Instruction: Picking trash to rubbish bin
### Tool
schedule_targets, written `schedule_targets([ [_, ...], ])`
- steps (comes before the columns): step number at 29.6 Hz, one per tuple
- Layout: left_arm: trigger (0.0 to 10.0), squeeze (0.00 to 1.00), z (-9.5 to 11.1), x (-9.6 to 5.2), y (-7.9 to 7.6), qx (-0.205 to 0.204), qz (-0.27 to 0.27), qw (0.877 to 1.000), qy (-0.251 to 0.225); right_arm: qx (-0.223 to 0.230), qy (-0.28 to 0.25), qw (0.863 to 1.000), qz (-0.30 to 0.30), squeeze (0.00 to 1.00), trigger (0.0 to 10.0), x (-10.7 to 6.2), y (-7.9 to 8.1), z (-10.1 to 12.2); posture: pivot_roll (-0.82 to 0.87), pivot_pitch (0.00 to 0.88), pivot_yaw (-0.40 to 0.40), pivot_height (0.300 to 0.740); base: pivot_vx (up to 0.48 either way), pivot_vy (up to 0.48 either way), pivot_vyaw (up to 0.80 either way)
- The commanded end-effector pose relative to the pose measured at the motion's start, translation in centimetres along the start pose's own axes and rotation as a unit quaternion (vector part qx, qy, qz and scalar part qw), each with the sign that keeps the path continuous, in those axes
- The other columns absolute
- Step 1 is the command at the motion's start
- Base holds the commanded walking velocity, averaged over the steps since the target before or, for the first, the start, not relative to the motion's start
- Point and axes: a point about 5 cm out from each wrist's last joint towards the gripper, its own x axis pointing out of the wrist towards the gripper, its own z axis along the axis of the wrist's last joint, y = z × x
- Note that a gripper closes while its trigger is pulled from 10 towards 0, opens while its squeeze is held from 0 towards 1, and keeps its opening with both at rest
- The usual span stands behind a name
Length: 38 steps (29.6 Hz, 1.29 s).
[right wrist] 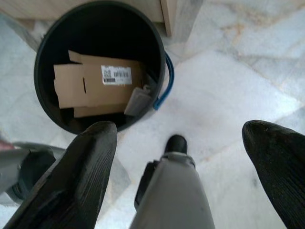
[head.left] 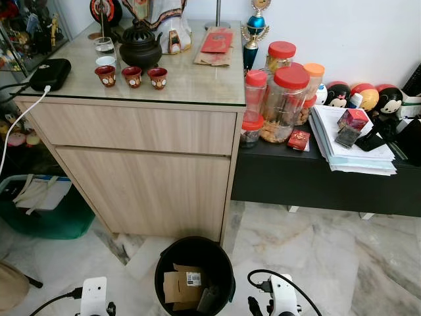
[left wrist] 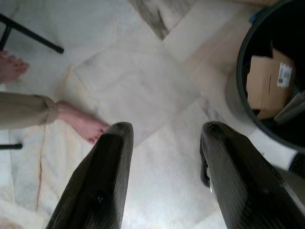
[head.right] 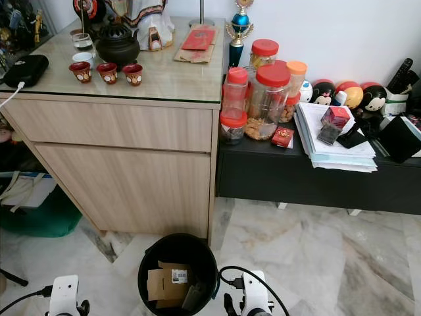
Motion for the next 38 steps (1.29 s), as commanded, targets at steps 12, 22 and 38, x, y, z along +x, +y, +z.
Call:
schedule_targets([
  [12,10.0,0.0,0.22,0.03,0.12,-0.004,-0.001,1.0,-0.005,0.007,-0.016,1.0,0.005,0.0,10.0,0.25,0.61,0.91,0.05,0.0,-0.018,0.74,0.0,0.0,0.0],
  [22,10.0,0.0,-0.2,-0.07,0.02,-0.006,-0.004,1.0,-0.002,0.008,-0.008,1.0,-0.001,0.0,10.0,0.08,0.21,0.31,0.05,0.0,-0.021,0.74,0.0,0.0,0.0],
  [38,10.0,0.0,-0.19,-0.08,-0.05,-0.014,-0.005,1.0,-0.004,0.01,-0.009,1.0,-0.003,0.0,10.0,0.12,0.1,0.53,0.05,0.021,-0.025,0.74,0.0,0.0,0.0],
])
